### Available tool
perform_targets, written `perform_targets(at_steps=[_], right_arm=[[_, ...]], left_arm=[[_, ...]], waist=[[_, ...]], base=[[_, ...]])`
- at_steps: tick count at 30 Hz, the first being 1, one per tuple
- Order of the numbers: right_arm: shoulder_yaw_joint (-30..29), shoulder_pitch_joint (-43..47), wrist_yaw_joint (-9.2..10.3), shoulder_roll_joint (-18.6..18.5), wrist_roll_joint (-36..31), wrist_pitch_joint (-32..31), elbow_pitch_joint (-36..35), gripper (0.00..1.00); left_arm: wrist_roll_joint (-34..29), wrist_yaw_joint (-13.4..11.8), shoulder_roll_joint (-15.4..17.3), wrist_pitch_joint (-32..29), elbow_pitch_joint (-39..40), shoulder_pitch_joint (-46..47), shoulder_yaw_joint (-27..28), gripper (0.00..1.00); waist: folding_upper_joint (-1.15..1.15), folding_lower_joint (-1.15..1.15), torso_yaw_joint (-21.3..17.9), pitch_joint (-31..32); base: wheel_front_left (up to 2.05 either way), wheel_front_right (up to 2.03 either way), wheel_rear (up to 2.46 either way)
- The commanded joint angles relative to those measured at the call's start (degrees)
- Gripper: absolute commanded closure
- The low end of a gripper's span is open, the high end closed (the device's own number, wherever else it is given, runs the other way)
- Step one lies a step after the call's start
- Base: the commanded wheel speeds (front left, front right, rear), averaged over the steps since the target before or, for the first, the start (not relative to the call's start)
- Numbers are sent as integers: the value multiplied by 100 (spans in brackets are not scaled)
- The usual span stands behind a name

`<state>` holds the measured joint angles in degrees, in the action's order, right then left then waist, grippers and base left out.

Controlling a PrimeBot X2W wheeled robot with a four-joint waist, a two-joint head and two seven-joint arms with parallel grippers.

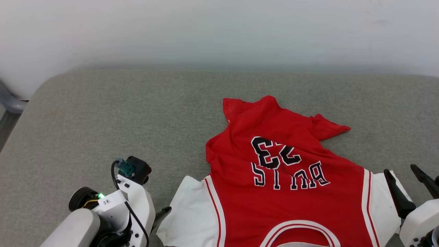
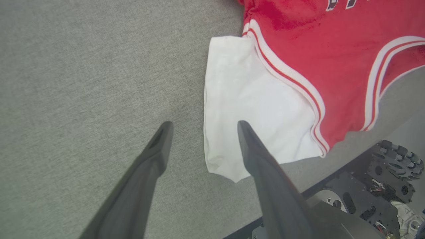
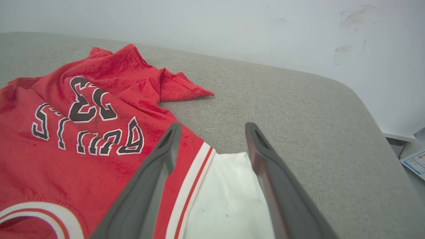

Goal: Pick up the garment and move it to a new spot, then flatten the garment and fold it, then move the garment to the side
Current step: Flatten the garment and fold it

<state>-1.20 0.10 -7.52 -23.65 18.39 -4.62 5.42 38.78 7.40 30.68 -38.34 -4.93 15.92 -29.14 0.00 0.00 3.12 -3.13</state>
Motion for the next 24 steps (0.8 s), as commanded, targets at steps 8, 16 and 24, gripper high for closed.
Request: perform_targets(at_steps=[8,16,24], right_arm=[[-5,-30,6,167,-77,-136,-167,0],[41,-163,6,238,-78,-105,-62,0],[62,-240,6,235,-55,-68,38,0]], left_arm=[[577,1,152,-391,-424,27,-397,0],[611,1,218,-557,-745,-32,-1043,0],[680,3,339,-475,-932,-78,-1562,100]], waist=[[0,0,-205,-299],[0,0,-285,-526],[0,0,-291,-518]], base=[[0,0,0],[0,0,0],[0,0,0]])
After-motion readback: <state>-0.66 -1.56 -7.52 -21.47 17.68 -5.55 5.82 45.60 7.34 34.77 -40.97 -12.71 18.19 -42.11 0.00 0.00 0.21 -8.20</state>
